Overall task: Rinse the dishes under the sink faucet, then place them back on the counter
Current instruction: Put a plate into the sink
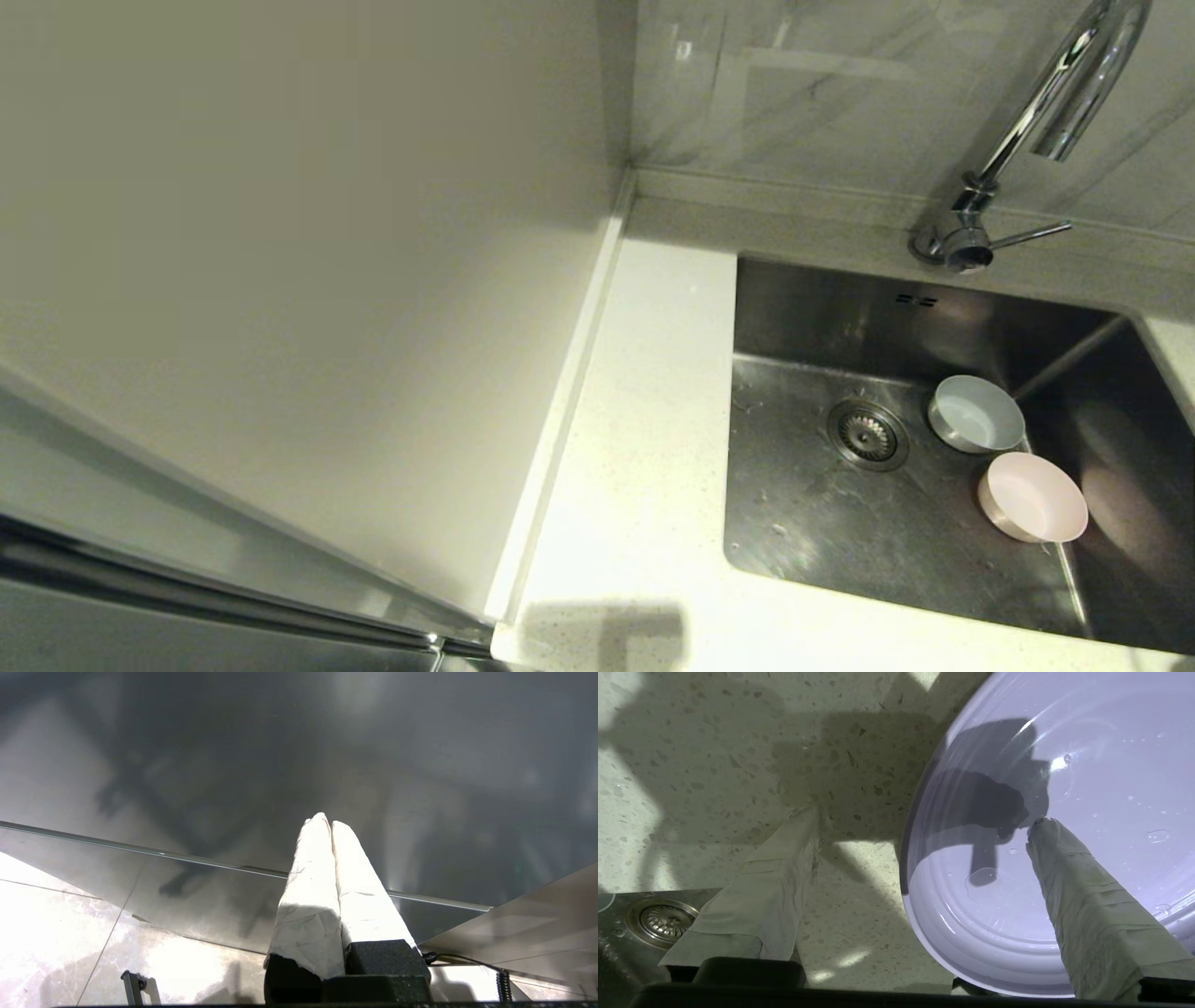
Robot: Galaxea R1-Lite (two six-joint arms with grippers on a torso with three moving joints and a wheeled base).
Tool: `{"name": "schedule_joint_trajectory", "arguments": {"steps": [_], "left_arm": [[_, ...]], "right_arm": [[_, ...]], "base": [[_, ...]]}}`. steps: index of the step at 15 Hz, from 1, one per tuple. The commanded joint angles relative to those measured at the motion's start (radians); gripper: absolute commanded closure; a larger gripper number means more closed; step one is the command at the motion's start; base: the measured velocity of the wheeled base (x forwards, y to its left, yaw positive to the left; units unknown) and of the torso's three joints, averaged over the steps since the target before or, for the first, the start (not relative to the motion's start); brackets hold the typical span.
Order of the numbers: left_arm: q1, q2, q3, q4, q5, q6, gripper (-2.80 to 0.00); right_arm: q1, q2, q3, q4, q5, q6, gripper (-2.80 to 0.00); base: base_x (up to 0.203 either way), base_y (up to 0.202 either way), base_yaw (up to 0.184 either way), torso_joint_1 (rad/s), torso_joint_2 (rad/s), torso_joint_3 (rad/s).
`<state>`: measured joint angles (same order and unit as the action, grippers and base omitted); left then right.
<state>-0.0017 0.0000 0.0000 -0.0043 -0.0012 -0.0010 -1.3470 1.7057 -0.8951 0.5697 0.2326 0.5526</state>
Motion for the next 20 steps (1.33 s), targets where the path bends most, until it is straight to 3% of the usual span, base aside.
{"name": "schedule_joint_trajectory", "arguments": {"steps": [1,20], "left_arm": [[0.000,-0.001,0.003,0.000,0.000,-0.001,0.00],[0.000,0.000,0.003,0.000,0.000,-0.001,0.00]], "right_arm": [[0.000,0.010,0.001,0.004,0.006,-0.014,-2.80],[0.000,0.029,-0.002,0.002,0.010,-0.046,-2.80]], "base": [[0.000,0.000,0.000,0.000,0.00,0.000],[0.000,0.000,0.000,0.000,0.00,0.000]]}}
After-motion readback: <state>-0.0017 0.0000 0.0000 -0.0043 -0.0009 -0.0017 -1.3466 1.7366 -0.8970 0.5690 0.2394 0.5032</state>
